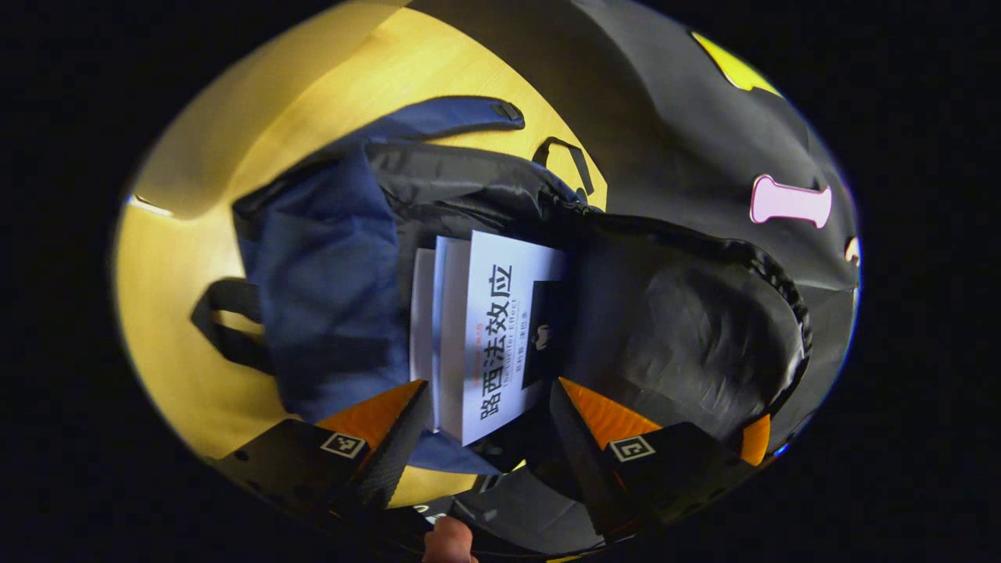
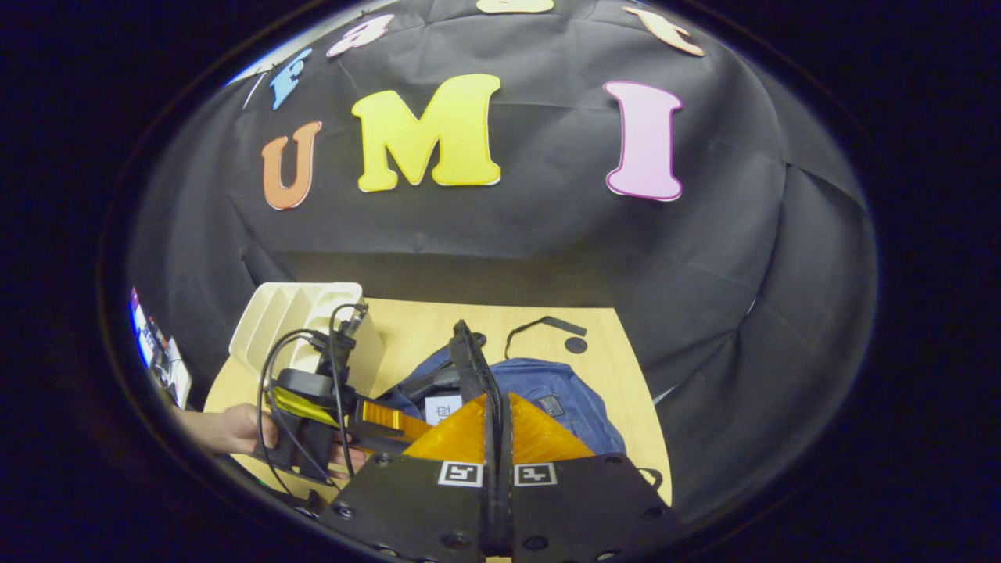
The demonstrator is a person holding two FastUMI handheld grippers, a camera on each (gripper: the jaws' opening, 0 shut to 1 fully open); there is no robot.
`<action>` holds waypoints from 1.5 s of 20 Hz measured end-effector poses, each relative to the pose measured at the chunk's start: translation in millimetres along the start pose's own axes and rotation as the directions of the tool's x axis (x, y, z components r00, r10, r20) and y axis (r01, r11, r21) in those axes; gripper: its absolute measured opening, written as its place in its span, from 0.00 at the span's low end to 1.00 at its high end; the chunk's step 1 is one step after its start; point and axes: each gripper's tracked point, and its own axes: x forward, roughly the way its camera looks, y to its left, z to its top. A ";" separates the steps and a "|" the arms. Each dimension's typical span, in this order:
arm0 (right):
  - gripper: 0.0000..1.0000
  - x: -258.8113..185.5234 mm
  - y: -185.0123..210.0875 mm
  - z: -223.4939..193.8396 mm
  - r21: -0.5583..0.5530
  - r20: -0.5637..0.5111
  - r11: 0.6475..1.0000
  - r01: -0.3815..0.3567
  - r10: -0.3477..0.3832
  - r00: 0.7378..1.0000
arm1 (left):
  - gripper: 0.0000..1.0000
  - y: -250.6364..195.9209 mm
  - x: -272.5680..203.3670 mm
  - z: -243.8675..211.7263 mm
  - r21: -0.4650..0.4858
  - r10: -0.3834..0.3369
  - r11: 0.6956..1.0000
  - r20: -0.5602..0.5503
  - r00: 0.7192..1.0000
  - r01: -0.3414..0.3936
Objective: Open the schoolbag, grab two books from the bookshelf and put them into the schoolbag.
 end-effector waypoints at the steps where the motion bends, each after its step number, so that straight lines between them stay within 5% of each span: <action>1: 0.00 1.1 3.4 -0.6 0.003 0.000 1.000 -0.005 0.005 1.000 | 0.97 2.7 -9.9 0.2 0.035 0.033 0.999 0.007 0.999 -0.033; 5: 0.00 1.3 19.8 -2.3 0.010 0.008 1.000 -0.026 0.026 1.000 | 1.00 5.2 -54.8 7.3 0.196 0.135 0.969 0.077 0.988 -0.148; 8: 0.00 3.5 34.5 -6.6 0.010 0.008 0.999 -0.036 0.036 0.999 | 0.97 12.0 -90.4 16.3 0.303 0.224 0.915 0.171 0.959 -0.268; 13: 0.00 6.7 66.2 -21.6 0.005 -0.001 0.998 -0.058 0.058 0.998 | 0.97 19.9 -147.7 25.6 0.405 0.272 0.827 0.320 0.907 -0.391; 17: 0.00 12.2 94.0 -39.0 -0.012 -0.012 0.997 -0.071 0.071 0.997 | 0.97 24.8 -202.7 37.5 0.430 0.274 0.758 0.473 0.837 -0.491; 23: 0.00 26.4 130.8 -67.4 -0.028 -0.037 0.996 -0.083 0.082 0.996 | 0.96 24.1 -285.9 49.5 0.413 0.205 0.693 0.673 0.711 -0.591; 30: 0.04 43.0 165.2 -98.3 -0.029 -0.073 0.995 -0.091 0.088 0.993 | 0.96 47.2 -348.9 36.0 0.384 0.229 0.631 0.738 0.635 -0.674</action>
